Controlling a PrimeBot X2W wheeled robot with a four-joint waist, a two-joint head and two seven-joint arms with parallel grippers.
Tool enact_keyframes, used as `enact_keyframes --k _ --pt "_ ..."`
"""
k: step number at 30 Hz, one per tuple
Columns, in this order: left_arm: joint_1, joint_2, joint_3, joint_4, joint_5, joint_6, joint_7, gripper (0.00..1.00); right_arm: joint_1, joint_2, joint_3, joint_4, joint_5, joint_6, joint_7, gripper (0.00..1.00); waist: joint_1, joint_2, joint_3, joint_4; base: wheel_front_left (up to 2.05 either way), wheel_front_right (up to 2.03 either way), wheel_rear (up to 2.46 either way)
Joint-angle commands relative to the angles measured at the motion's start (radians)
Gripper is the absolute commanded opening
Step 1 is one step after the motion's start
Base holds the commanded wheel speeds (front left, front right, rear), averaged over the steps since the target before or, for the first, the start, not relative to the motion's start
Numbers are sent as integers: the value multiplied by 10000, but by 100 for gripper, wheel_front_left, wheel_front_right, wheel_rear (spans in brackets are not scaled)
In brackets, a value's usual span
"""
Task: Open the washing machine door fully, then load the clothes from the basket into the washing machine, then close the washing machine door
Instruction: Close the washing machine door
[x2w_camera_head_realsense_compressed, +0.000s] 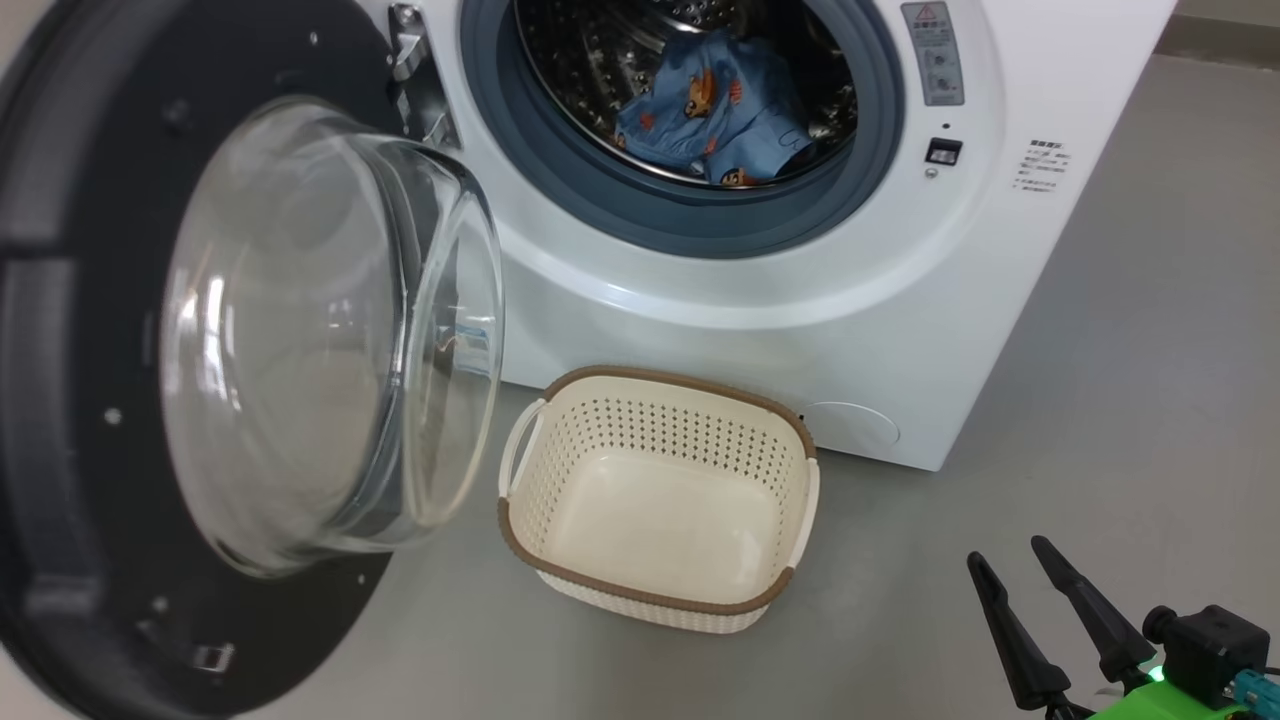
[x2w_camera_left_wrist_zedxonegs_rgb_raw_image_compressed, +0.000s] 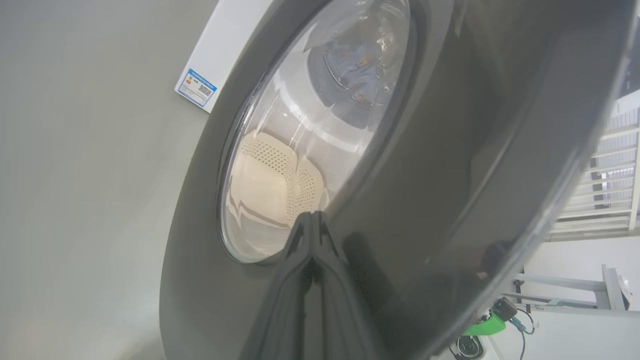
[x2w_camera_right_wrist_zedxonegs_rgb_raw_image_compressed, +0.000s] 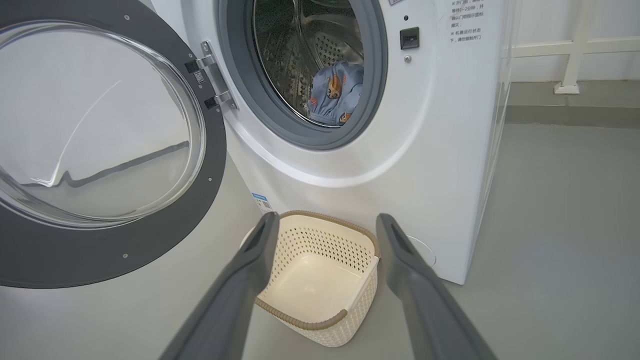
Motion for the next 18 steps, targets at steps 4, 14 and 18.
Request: enact_keyframes --k 4,14,18 --pt "-40 270 150 -1147 -613 -29 644 0 121 -100 41 -242 -62 29 -49 100 0 0 -118 -263 0 0 0" --pt "-69 -458 -525 -2351 -832 -55 879 0 162 -34 -126 -264 -69 29 -49 100 0 0 -167 -956 0 0 0" --pt "-300 -807 -713 -2503 -955 -41 827 0 152 -13 -143 -276 -82 29 -49 100 0 0 -158 -1229 0 0 0"
